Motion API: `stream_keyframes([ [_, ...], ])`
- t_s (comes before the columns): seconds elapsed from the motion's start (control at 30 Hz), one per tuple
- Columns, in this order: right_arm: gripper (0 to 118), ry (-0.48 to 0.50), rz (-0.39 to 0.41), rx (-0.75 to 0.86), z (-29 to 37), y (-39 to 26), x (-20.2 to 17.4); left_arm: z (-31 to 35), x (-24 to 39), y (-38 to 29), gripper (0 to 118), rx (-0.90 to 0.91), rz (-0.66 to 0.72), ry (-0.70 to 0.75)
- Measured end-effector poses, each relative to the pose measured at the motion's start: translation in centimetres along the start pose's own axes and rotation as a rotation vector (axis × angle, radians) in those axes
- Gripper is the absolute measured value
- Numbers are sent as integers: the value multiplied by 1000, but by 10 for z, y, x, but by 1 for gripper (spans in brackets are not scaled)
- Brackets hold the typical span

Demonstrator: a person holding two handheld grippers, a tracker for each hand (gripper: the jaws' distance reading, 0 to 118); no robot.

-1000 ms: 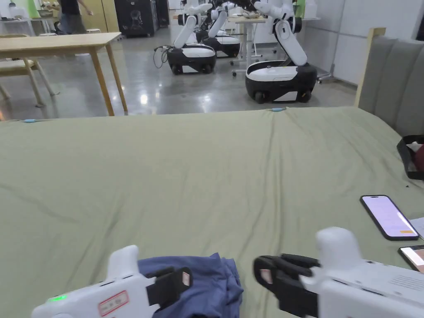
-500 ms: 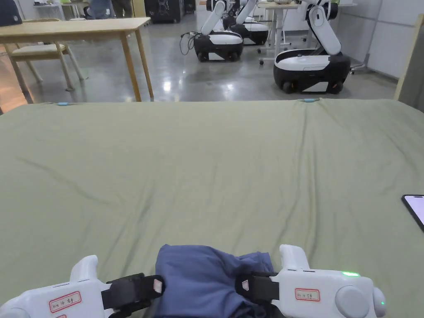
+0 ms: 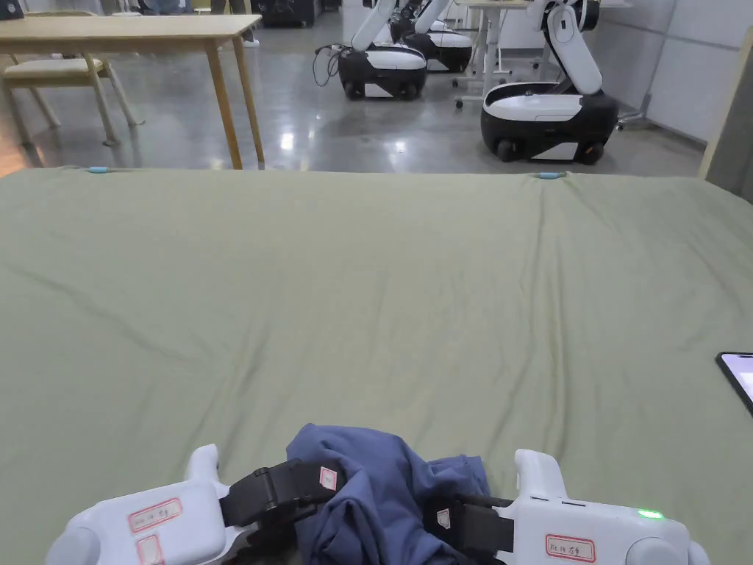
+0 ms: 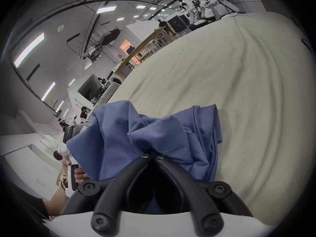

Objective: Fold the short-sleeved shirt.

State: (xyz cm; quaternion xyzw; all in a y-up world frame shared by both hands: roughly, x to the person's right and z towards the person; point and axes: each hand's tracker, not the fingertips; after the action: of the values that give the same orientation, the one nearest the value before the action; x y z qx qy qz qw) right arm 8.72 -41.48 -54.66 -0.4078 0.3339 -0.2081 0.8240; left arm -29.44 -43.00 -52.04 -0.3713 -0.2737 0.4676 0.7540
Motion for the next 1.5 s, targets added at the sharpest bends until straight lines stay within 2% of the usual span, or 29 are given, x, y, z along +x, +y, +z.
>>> stream_keyframes([
  [0.1,5,-3,11,-5,-1,1,-2,15,-4,-1,84,27,-18,16],
  [0.13,5,-5,14,-7,-1,1,-2,16,-5,-2,77,32,-23,16],
  [0.17,5,-8,16,-8,-1,1,-3,15,-7,-3,63,34,-37,19],
  [0.23,5,-12,18,-7,-1,1,-5,10,-7,-4,22,44,-68,54],
  [0.3,5,-16,15,-5,-1,1,-4,0,-5,-6,18,57,-80,108],
  [0.53,5,-27,-5,-5,1,4,-10,4,-10,0,17,43,-67,54],
  [0.6,4,10,-37,15,6,5,-15,11,-11,3,16,53,-66,46],
  [0.67,4,36,-33,49,15,6,-21,22,-13,8,14,79,-69,27],
  [0.8,4,40,4,100,38,14,-36,67,-21,29,13,151,-82,17],
  [0.93,4,-5,62,123,51,22,-46,113,-38,52,13,179,-81,36],
  [1.13,4,-49,67,134,64,22,-54,209,-44,96,13,256,-149,85],
  [1.33,4,-85,61,133,69,18,-55,327,-73,148,13,365,-187,230],
  [1.43,4,-102,57,119,66,16,-55,350,-93,159,13,377,-90,247],
  [1.5,4,-122,66,93,61,16,-59,348,-100,157,13,385,-98,322],
])
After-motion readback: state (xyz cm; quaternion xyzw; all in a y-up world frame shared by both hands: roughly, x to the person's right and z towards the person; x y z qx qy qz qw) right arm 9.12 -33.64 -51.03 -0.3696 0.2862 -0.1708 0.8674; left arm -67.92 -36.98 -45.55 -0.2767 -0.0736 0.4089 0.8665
